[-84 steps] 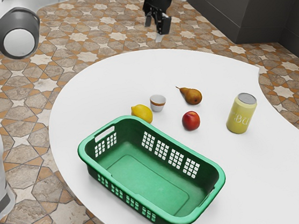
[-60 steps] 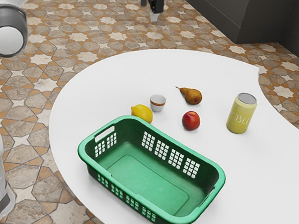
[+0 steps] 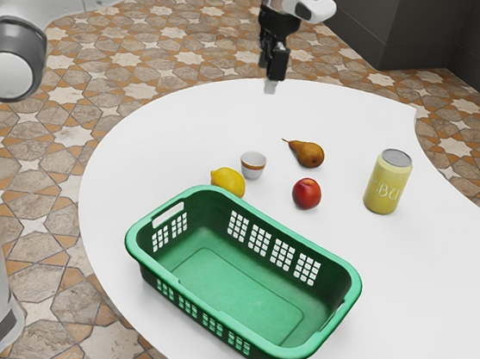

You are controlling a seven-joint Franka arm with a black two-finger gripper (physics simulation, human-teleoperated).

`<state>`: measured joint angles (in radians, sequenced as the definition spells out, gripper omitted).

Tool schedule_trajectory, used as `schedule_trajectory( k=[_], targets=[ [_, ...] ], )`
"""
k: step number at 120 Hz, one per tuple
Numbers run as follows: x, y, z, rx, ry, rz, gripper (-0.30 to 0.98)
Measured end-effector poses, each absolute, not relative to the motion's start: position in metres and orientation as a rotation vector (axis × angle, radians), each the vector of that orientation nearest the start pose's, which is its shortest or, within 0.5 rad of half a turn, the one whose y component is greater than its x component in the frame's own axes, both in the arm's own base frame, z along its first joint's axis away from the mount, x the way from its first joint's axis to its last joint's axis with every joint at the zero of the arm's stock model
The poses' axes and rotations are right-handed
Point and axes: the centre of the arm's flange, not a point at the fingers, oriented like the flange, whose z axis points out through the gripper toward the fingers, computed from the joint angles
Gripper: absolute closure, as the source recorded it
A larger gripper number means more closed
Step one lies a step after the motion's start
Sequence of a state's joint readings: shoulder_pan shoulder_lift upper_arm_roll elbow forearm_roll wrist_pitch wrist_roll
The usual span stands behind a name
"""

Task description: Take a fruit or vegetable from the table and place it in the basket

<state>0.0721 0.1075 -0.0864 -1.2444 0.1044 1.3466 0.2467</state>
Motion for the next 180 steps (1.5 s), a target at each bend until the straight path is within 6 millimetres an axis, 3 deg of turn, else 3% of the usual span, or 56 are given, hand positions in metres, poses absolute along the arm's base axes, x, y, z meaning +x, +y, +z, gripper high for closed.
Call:
schedule_trajectory(
  k=[20,40,56,65,86,97,104,119,146,158,180],
  targets=[
    [0.561,0.022,0.687,-3.038,0.351,0.054,0.0],
    [0.562,0.018,0.684,-3.037,0.381,0.067,0.0],
    [0.566,0.033,0.657,-3.096,0.322,0.152,0.0],
    [0.569,0.028,0.641,-3.109,0.295,0.205,0.0],
    [0.578,0.01,0.629,-3.071,0.257,0.17,0.0],
    [0.564,0.001,0.59,-3.035,0.241,0.206,0.0],
    [0.554,-0.006,0.577,-3.02,0.236,0.17,0.0],
    [0.53,-0.016,0.575,-2.999,0.224,0.021,0.0],
    [0.48,0.014,0.576,-2.99,0.082,-0.155,0.0],
    [0.481,0.021,0.577,-2.99,0.066,-0.193,0.0],
    [0.501,0.012,0.606,-2.967,0.105,-0.309,0.0]
  ],
)
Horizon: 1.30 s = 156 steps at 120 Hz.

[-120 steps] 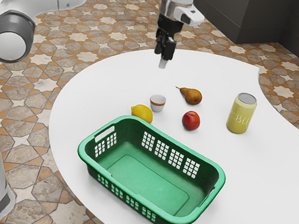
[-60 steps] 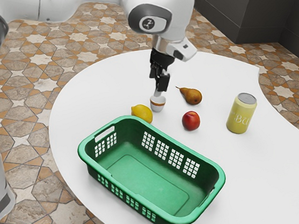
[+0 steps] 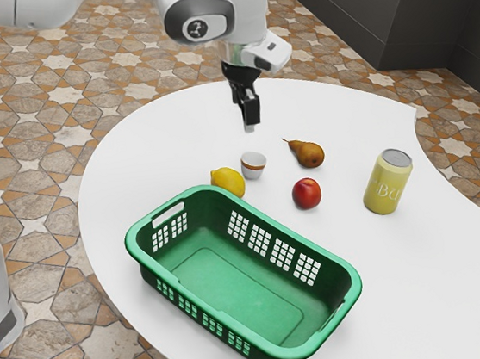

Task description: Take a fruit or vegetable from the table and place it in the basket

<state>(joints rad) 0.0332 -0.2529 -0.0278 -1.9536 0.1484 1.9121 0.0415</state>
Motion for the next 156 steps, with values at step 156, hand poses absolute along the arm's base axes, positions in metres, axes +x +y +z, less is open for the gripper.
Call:
schedule_trajectory(
  k=[156],
  targets=[
    [0.61,0.021,0.517,-3.07,0.105,-0.128,0.0]
  ],
)
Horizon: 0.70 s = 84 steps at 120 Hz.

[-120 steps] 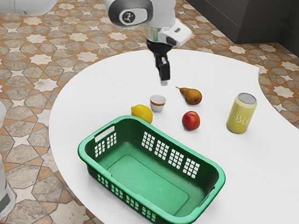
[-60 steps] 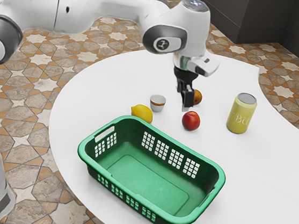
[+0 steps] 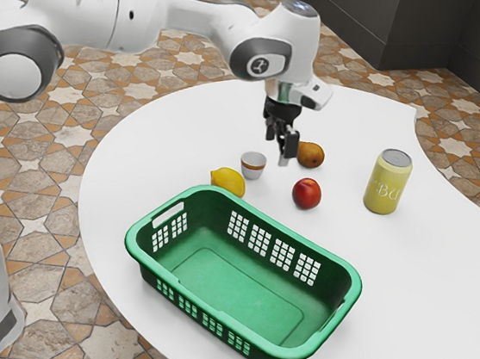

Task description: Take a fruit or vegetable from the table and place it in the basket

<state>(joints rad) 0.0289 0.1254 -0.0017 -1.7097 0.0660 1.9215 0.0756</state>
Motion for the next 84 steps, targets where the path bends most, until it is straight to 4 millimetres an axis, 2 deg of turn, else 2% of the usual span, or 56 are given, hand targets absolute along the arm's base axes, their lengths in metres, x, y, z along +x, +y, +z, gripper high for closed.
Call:
schedule_trajectory(
  k=[17,24,44,60,84],
  targets=[
    [0.615,0.002,0.53,-3.072,0.171,-0.181,0.0],
    [0.616,-0.002,0.527,-3.079,0.181,-0.177,0.0],
    [0.625,0.015,0.508,-3.101,0.154,-0.153,0.0],
    [0.631,-0.003,0.515,-3.108,0.216,-0.203,0.0],
    [0.637,-0.014,0.508,-3.14,0.252,-0.221,0.0]
  ],
)
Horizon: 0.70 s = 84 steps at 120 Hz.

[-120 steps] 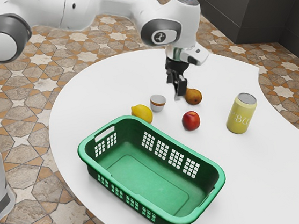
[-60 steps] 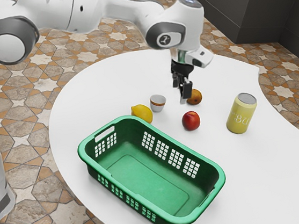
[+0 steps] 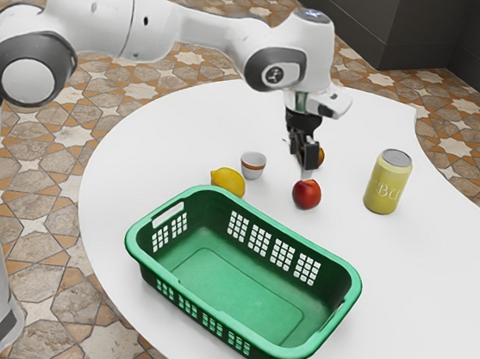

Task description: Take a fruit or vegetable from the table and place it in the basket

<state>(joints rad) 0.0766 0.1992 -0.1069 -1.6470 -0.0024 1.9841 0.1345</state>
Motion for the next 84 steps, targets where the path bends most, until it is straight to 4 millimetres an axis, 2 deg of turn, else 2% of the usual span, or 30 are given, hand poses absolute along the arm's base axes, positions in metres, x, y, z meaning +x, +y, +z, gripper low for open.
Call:
schedule_trajectory(
  k=[28,36,50,84],
  targets=[
    [0.645,-0.013,0.5,-3.157,0.262,-0.229,0.0],
    [0.652,-0.008,0.498,-3.162,0.255,-0.24,0.0],
    [0.662,-0.011,0.488,-3.171,0.276,-0.231,0.0],
    [0.663,-0.013,0.478,-3.199,0.285,-0.206,0.0]
  ],
)
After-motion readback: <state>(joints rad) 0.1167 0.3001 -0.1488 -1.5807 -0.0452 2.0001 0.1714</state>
